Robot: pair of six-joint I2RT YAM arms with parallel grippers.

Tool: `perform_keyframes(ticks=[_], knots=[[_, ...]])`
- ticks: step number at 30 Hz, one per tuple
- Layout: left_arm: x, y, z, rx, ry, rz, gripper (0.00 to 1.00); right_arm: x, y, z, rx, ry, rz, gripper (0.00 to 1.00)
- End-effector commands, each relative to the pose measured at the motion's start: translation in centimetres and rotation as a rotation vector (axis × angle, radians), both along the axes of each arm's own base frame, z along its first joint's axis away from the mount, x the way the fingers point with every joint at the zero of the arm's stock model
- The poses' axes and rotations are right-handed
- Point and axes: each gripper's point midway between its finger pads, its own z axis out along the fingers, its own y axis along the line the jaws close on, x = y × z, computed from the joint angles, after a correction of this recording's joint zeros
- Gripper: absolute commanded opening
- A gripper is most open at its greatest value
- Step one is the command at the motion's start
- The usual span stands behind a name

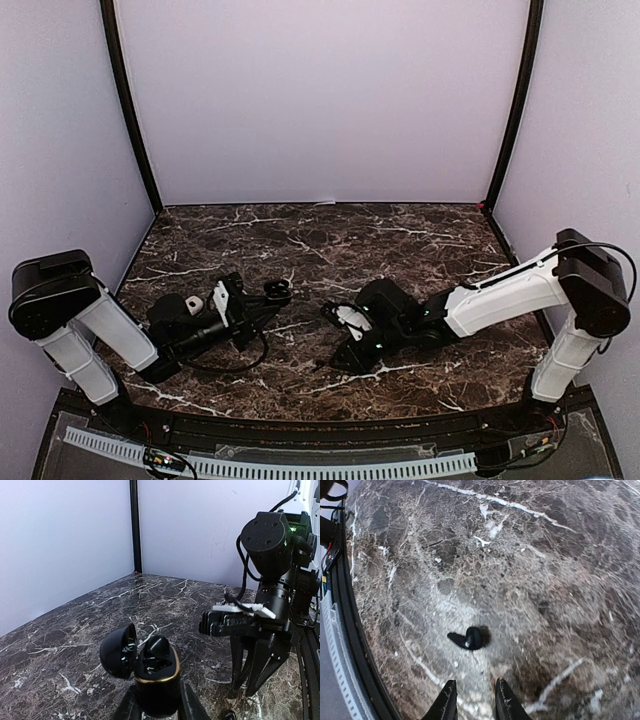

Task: Insert the wireless bluetooth earbuds into the charging case
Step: Adjust the left earbud at the center of the board.

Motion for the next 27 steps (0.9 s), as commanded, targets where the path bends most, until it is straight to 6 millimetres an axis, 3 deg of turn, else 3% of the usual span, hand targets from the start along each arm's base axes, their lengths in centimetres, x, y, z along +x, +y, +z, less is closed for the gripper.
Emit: perform_keyframes(ticks=[1, 5, 11, 14, 19, 27], knots=[[-0.2, 0.2, 1.2, -0.020, -0.036, -0.006, 0.00, 1.2, 3.7, 1.6, 0.084, -0.041, 0.052, 0.25], [0.2, 0.6, 1.1, -0.017, -0.034, 0.027, 0.00, 1.6, 5.1, 0.8, 0.072, -0.026, 0.068, 0.26], [1.4, 1.8, 1.0, -0.011, -0.029, 0.111, 0.00, 1.3, 4.3, 0.4, 0.062, -0.021, 0.064, 0.25], [1.6, 2.0, 0.9, -0.008, -0.023, 0.127, 0.00, 0.1, 3.5, 0.5, 0.084, 0.013, 0.071, 0.23], [1.4, 1.6, 0.8, 0.013, -0.036, 0.101, 0.00, -2.6, 2.9, 0.7, 0.096, 0.025, 0.084, 0.00], [1.4, 1.6, 0.9, 0.016, -0.037, 0.104, 0.00, -4.2, 2.9, -2.2, 0.002, -0.005, 0.052, 0.00]])
